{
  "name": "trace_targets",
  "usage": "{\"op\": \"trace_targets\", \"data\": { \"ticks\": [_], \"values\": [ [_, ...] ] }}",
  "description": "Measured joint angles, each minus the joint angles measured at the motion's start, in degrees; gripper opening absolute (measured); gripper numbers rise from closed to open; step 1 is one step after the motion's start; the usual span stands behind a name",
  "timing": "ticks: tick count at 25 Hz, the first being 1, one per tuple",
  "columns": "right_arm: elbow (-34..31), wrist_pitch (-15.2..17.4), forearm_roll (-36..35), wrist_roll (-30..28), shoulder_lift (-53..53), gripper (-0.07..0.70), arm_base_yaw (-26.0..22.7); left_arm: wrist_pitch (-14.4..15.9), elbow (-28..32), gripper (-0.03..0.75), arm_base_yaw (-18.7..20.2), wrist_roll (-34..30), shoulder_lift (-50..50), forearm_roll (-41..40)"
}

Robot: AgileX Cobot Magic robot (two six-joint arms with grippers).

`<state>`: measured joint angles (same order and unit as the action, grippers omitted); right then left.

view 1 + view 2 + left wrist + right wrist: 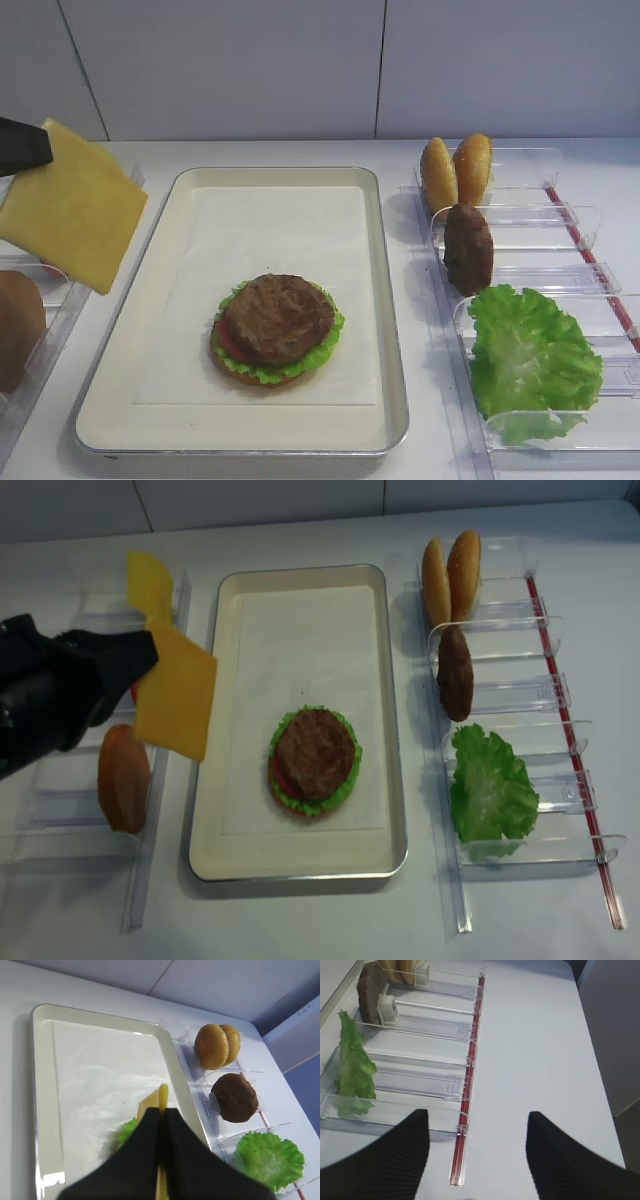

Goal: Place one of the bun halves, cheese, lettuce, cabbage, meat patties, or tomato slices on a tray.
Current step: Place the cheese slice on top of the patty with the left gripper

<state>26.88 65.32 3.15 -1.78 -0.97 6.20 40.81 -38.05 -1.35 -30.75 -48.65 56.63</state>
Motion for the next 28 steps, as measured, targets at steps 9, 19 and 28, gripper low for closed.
{"op": "trace_targets", "data": {
  "ticks": [9,19,28],
  "values": [
    [0.0,0.0,0.0,0.1,0.0,0.447,0.0,-11.0,2.1,0.003,14.0,-1.3,-4.4,7.4],
    [0.0,0.0,0.0,0.1,0.0,0.447,0.0,-25.1,2.1,0.003,31.0,-17.8,-18.1,29.7],
    [0.0,0.0,0.0,0.1,0.0,0.447,0.0,-21.9,-0.1,0.003,31.7,-29.7,-26.8,43.5]
  ]
}}
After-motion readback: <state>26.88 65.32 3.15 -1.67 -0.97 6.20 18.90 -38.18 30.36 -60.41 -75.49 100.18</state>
